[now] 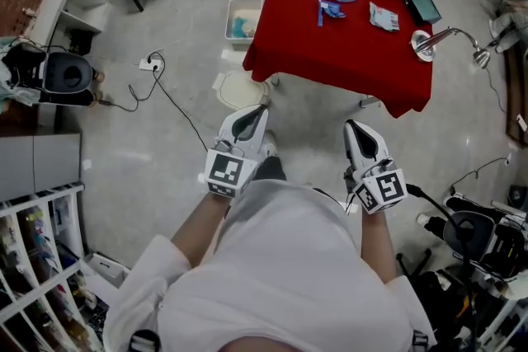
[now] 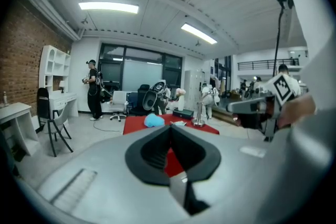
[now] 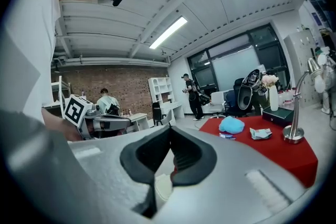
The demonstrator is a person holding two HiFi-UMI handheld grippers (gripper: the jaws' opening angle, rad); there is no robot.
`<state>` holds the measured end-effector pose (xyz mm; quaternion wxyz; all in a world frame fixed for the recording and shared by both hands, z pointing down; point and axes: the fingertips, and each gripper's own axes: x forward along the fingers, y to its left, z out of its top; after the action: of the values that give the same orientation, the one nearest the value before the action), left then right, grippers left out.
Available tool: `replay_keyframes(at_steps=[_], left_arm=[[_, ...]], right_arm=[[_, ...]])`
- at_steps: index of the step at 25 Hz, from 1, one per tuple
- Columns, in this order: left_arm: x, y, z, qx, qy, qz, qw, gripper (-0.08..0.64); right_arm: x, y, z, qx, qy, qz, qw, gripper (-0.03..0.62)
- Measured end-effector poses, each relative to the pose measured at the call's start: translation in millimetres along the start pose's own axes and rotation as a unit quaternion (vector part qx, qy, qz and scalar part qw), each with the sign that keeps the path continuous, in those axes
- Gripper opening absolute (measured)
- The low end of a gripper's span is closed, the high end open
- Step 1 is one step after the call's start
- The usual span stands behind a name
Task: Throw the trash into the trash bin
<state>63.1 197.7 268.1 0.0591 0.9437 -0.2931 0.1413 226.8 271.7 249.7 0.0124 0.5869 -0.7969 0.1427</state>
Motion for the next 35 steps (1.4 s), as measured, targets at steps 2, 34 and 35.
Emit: replay_keyframes(at_steps=[2,34,35], left_arm=[[2.7,16.5,-1.1,0.003,0.001,-0.003,1.0,0.005],[60.5,137.1,-137.4,-0.1,0.08,0.143,0.9814,0.005],[65.2,137.8,-145.9,-0.103,0.084,0.144,0.9805,0.005]], right_arm=[[20.2,4.4,2.3,-0.003,0.001,0.005,1.0,0.0],[189.4,-26.1,-93.9,-0.023,0.14,0.124,0.982,0.0],[192.3,-28.0,-100.8,-0.021,0.145,0.127,0.981,0.0]])
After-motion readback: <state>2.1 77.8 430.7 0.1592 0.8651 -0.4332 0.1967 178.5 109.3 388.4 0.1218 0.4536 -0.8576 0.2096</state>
